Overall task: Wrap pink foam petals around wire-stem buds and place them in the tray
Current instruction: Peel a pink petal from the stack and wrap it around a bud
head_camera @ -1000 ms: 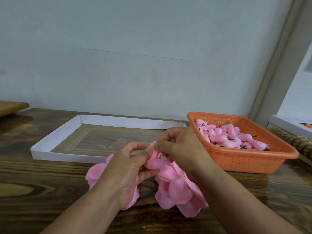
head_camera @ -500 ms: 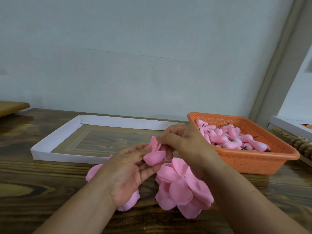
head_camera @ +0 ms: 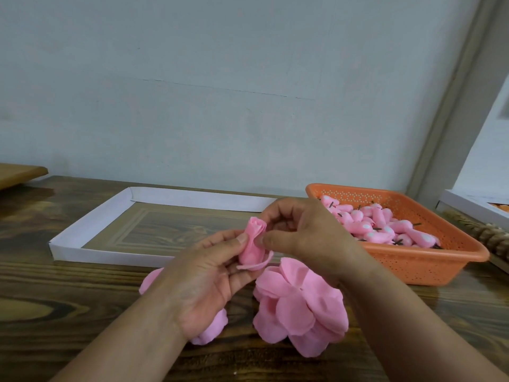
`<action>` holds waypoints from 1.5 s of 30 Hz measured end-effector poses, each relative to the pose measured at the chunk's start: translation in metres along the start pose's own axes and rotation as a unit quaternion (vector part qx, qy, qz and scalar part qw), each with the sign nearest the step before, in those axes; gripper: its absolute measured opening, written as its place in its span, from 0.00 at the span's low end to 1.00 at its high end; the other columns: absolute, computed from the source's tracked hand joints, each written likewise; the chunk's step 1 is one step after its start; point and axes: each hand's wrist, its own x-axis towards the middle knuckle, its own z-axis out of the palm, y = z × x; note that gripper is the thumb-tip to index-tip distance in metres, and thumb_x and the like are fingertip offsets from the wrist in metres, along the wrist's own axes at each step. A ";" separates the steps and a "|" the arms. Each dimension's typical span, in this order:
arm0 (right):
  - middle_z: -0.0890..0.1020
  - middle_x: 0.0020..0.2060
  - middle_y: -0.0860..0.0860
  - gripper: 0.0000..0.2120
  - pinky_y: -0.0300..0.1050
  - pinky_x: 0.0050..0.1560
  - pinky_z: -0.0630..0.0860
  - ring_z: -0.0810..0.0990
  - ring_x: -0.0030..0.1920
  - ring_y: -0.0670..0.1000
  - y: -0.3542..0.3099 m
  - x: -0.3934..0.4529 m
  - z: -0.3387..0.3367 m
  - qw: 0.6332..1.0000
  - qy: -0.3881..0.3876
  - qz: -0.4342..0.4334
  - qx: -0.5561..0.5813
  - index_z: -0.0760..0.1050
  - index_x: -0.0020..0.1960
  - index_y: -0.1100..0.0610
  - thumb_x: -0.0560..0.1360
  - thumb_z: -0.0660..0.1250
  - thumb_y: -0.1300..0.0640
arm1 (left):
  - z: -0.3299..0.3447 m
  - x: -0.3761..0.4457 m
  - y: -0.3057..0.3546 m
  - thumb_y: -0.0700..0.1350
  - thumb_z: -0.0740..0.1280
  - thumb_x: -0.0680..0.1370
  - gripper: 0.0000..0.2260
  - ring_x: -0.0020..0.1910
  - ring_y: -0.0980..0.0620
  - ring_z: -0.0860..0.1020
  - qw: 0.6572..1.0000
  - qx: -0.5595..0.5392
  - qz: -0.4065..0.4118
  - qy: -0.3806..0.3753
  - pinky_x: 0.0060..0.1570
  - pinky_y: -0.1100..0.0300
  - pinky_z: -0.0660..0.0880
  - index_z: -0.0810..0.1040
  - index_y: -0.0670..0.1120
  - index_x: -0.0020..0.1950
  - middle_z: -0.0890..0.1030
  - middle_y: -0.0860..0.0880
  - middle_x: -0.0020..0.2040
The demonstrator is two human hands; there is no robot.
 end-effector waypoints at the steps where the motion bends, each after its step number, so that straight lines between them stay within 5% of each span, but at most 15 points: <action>1: 0.82 0.38 0.64 0.07 0.50 0.41 0.77 0.79 0.37 0.55 -0.001 -0.001 0.001 1.000 -0.003 -0.002 -0.013 0.78 0.40 0.62 0.67 0.72 0.71 | 0.000 -0.001 0.000 0.37 0.67 0.67 0.10 0.38 0.46 0.84 1.000 0.002 0.001 -0.003 0.35 0.58 0.81 0.83 0.35 0.45 0.83 0.38 0.40; 6: 0.82 0.37 0.61 0.05 0.55 0.40 0.79 0.79 0.34 0.52 -0.001 -0.001 0.004 0.998 0.006 0.003 -0.065 0.78 0.40 0.62 0.67 0.73 0.67 | -0.001 -0.002 -0.001 0.38 0.66 0.70 0.11 0.37 0.49 0.84 1.000 0.013 0.005 -0.012 0.34 0.60 0.81 0.81 0.35 0.50 0.83 0.40 0.40; 10: 0.83 0.38 0.61 0.07 0.54 0.42 0.79 0.80 0.36 0.54 0.001 0.000 0.001 0.999 -0.004 0.018 -0.038 0.78 0.42 0.64 0.66 0.73 0.69 | -0.001 0.000 0.000 0.38 0.66 0.70 0.09 0.39 0.47 0.84 1.000 0.012 0.005 -0.017 0.34 0.60 0.80 0.84 0.36 0.43 0.84 0.38 0.41; 14: 0.81 0.31 0.56 0.08 0.45 0.37 0.76 0.78 0.33 0.51 0.005 0.002 0.002 0.999 0.011 0.027 -0.027 0.77 0.36 0.58 0.67 0.72 0.69 | -0.005 0.001 -0.001 0.40 0.65 0.71 0.11 0.44 0.45 0.84 0.999 0.048 0.007 -0.021 0.38 0.58 0.81 0.85 0.38 0.45 0.84 0.37 0.45; 18: 0.78 0.27 0.52 0.13 0.21 0.30 0.68 0.74 0.27 0.46 0.005 0.001 0.003 0.999 0.021 0.022 -0.029 0.74 0.31 0.55 0.67 0.70 0.70 | -0.007 0.001 -0.002 0.40 0.64 0.69 0.15 0.50 0.42 0.83 0.997 0.068 -0.004 -0.024 0.46 0.55 0.82 0.84 0.37 0.49 0.83 0.35 0.51; 22: 0.81 0.33 0.59 0.09 0.41 0.37 0.74 0.77 0.34 0.52 0.008 0.002 0.000 1.000 -0.001 0.020 -0.004 0.77 0.34 0.57 0.68 0.72 0.69 | -0.005 0.000 -0.003 0.39 0.65 0.66 0.13 0.45 0.45 0.84 0.996 0.085 0.010 -0.022 0.40 0.58 0.82 0.85 0.38 0.45 0.84 0.36 0.46; 32: 0.80 0.32 0.59 0.06 0.42 0.32 0.71 0.73 0.29 0.50 0.009 0.002 -0.004 0.997 -0.043 0.035 0.049 0.77 0.38 0.58 0.69 0.72 0.68 | -0.003 -0.002 -0.001 0.37 0.69 0.65 0.16 0.38 0.49 0.83 0.995 0.099 0.011 -0.002 0.36 0.61 0.80 0.80 0.35 0.51 0.83 0.41 0.38; 35: 0.78 0.35 0.59 0.11 0.46 0.37 0.71 0.73 0.33 0.52 0.008 0.002 -0.006 0.994 -0.090 0.032 0.049 0.76 0.48 0.57 0.66 0.69 0.62 | 0.002 -0.001 0.001 0.31 0.64 0.73 0.07 0.34 0.49 0.83 0.999 0.041 0.010 0.030 0.34 0.61 0.81 0.81 0.34 0.46 0.83 0.40 0.37; 39: 0.79 0.46 0.55 0.27 0.49 0.47 0.74 0.76 0.43 0.50 0.002 -0.001 -0.016 0.988 -0.150 0.011 -0.042 0.70 0.60 0.48 0.63 0.71 0.58 | 0.002 0.000 0.003 0.32 0.60 0.75 0.14 0.31 0.54 0.81 0.998 0.000 -0.010 0.057 0.32 0.63 0.80 0.83 0.39 0.36 0.82 0.44 0.35; 42: 0.74 0.57 0.43 0.32 0.43 0.57 0.72 0.74 0.55 0.42 -0.004 -0.005 -0.022 0.972 -0.130 -0.055 -0.189 0.66 0.62 0.39 0.62 0.73 0.54 | -0.001 0.002 0.003 0.33 0.62 0.75 0.17 0.31 0.53 0.80 0.997 -0.008 -0.015 0.073 0.39 0.61 0.80 0.83 0.41 0.29 0.81 0.44 0.34; 45: 0.70 0.63 0.37 0.32 0.31 0.62 0.64 0.67 0.64 0.38 -0.011 -0.010 -0.026 0.956 -0.161 -0.098 -0.227 0.65 0.62 0.39 0.63 0.73 0.58 | 0.002 0.001 0.005 0.33 0.65 0.68 0.07 0.34 0.47 0.83 0.996 -0.043 -0.012 0.073 0.36 0.56 0.82 0.83 0.36 0.35 0.83 0.40 0.37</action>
